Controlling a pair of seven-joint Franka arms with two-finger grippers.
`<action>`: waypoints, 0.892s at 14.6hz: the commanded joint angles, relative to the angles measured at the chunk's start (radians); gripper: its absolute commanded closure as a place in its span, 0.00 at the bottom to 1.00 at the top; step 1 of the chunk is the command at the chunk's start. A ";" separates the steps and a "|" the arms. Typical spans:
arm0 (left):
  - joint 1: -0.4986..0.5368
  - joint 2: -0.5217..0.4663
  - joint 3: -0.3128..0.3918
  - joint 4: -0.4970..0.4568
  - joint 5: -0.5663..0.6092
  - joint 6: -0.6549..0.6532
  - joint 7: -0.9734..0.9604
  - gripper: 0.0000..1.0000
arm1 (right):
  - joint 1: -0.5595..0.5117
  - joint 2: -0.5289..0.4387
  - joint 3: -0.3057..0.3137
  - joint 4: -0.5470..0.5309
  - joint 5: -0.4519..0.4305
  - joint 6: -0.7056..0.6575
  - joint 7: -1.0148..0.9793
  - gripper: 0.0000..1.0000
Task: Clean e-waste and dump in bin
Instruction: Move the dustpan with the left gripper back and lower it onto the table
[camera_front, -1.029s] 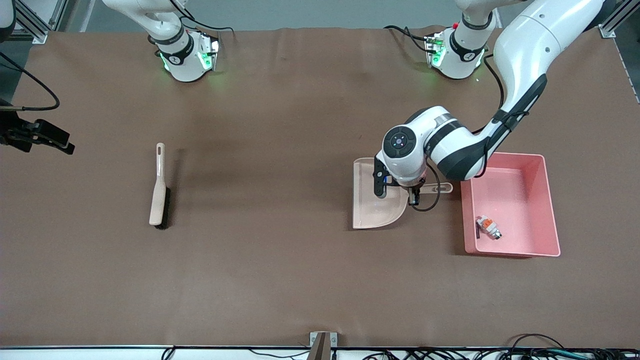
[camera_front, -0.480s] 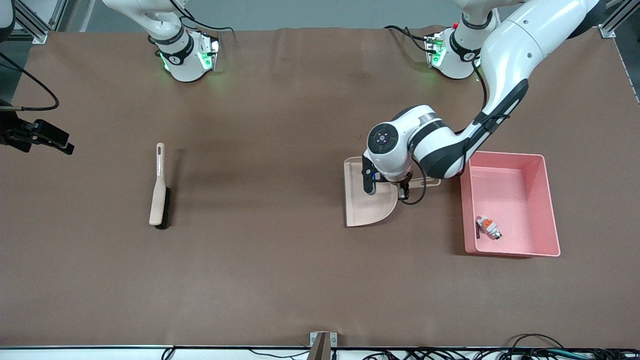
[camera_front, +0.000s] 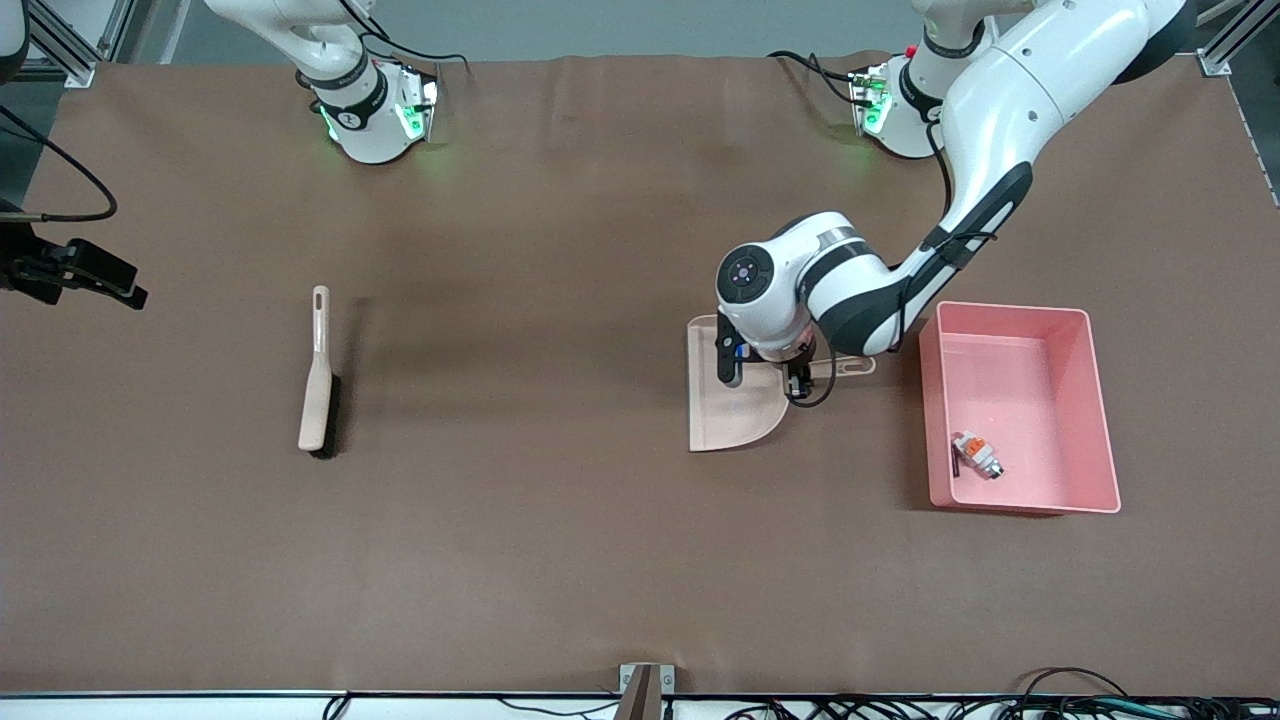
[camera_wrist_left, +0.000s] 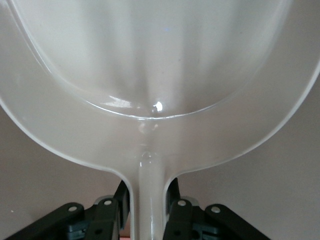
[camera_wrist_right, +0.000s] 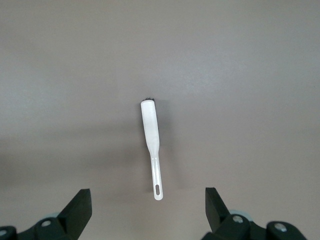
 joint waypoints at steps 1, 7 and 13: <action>-0.025 0.009 -0.002 0.010 0.017 0.006 -0.005 0.92 | -0.008 -0.004 0.004 -0.004 0.006 0.000 0.012 0.00; -0.044 0.024 0.000 0.014 0.017 0.029 -0.009 0.91 | -0.031 -0.004 0.004 -0.014 0.006 -0.005 0.012 0.00; -0.047 0.030 0.000 0.014 0.010 0.028 -0.072 0.91 | -0.030 -0.004 0.004 -0.016 0.007 -0.002 0.012 0.00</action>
